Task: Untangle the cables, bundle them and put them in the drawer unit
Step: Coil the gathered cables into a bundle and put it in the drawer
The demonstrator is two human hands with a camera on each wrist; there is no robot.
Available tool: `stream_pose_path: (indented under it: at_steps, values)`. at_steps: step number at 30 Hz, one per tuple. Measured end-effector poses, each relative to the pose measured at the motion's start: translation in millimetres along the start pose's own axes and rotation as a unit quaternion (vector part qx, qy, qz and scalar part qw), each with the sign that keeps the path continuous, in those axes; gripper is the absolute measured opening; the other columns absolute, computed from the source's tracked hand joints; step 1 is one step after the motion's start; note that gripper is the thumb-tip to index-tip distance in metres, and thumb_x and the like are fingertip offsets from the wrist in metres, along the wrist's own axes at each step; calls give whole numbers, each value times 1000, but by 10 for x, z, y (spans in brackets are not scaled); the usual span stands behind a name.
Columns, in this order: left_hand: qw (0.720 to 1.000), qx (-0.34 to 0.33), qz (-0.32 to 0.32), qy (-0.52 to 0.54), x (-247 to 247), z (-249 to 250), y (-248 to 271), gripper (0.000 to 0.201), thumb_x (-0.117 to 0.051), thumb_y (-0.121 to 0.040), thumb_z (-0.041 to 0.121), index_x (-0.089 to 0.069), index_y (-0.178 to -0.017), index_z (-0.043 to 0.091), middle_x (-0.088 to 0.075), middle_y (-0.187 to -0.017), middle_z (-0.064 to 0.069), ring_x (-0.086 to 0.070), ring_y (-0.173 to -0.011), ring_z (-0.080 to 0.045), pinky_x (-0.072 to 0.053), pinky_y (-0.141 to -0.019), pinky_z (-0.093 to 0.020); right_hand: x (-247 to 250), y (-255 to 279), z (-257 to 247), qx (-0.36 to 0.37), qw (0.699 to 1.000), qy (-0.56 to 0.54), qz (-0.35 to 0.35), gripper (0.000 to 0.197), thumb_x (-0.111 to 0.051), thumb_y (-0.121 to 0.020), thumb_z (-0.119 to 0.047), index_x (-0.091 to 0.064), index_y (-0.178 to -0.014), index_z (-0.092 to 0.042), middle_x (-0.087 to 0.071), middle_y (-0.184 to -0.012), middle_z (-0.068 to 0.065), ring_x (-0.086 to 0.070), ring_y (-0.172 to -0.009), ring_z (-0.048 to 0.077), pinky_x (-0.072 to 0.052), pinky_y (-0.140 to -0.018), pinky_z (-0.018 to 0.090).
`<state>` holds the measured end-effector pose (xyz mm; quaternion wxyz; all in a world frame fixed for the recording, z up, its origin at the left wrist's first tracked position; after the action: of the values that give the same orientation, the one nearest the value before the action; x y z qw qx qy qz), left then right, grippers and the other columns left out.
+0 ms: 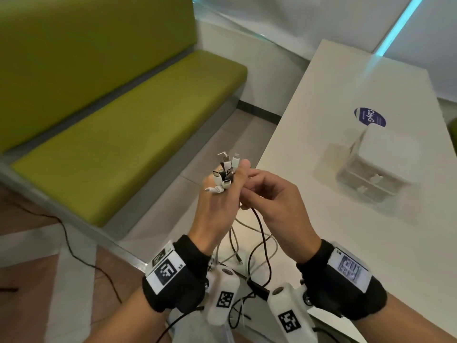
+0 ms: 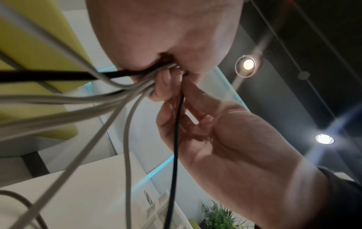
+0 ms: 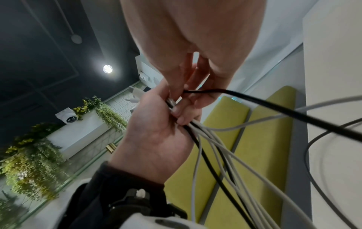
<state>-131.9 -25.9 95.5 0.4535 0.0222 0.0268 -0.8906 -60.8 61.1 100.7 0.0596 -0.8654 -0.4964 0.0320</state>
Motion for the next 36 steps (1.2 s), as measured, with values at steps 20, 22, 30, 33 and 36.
stream_pose_path:
  at_steps: [20, 22, 30, 33, 36]
  values:
    - [945, -22, -269, -187, -470, 217, 301, 36, -40, -90, 60, -64, -117, 52, -30, -145, 38, 4, -140, 16, 6, -120, -40, -138, 433, -128, -105, 974, 109, -171, 40, -51, -77, 3, -64, -85, -34, -65, -67, -4, -58, -56, 17, -52, -56, 33]
    - [942, 28, -293, -160, -464, 213, 321, 38, -51, -83, 61, -64, -117, 50, -41, -140, 35, -16, -137, 18, -10, -122, -35, -100, 469, -118, -118, 977, 122, -129, 43, -47, -83, 7, -56, -78, -34, -50, -51, -16, -39, -48, 5, -36, -47, 21]
    - [969, -113, -219, -26, -288, 675, 300, 67, -54, -82, 56, -42, -143, 30, -57, -137, 11, -58, -121, -8, -49, -98, -28, 90, 625, -137, -193, 973, 124, -17, 25, -46, -99, -17, -57, -78, -12, -32, -48, -9, -27, -42, 10, -23, -44, 26]
    - [958, -164, -210, -109, -447, 754, 345, 43, -48, -94, 50, -74, -102, 18, -73, -104, 5, -67, -104, -15, -52, -92, -43, 46, 721, -189, -200, 970, 135, -13, 31, -48, -98, -20, -54, -68, -14, -36, -45, -5, -31, -39, 15, -27, -41, 26]
    - [968, -142, -193, -81, -515, 703, 339, 52, -43, -101, 42, -75, -78, 8, -75, -81, -5, -70, -82, -20, -55, -80, -34, 49, 764, -275, -211, 967, 141, -6, 38, -52, -95, -25, -46, -60, -11, -38, -40, -2, -35, -33, 20, -31, -41, 26]
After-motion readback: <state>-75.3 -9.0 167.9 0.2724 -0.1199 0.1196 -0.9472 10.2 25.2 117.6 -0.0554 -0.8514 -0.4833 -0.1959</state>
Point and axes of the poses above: each hand's wrist, its own y-axis away from the middle knuckle, its own x-axis out of the back of the hand, z = x × y, the point moved 7 cm from there along -y, towards the middle knuckle
